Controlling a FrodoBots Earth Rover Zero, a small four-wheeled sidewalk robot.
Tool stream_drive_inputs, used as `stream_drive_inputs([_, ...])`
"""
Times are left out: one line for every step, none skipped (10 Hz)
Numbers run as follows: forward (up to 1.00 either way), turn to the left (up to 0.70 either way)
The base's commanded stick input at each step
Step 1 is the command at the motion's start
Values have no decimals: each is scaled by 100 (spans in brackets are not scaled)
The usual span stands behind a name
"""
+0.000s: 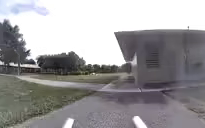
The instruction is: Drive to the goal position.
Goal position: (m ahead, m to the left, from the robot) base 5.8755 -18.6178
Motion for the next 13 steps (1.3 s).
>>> stream_drive_inputs([69,3])
stream_drive_inputs([69,3])
stream_drive_inputs([69,3])
stream_drive_inputs([69,3])
stream_drive_inputs([69,3])
stream_drive_inputs([69,3])
stream_drive_inputs([69,3])
stream_drive_inputs([69,3])
stream_drive_inputs([69,3])
stream_drive_inputs([69,3])
stream_drive_inputs([69,3])
stream_drive_inputs([69,3])
stream_drive_inputs([69,3])
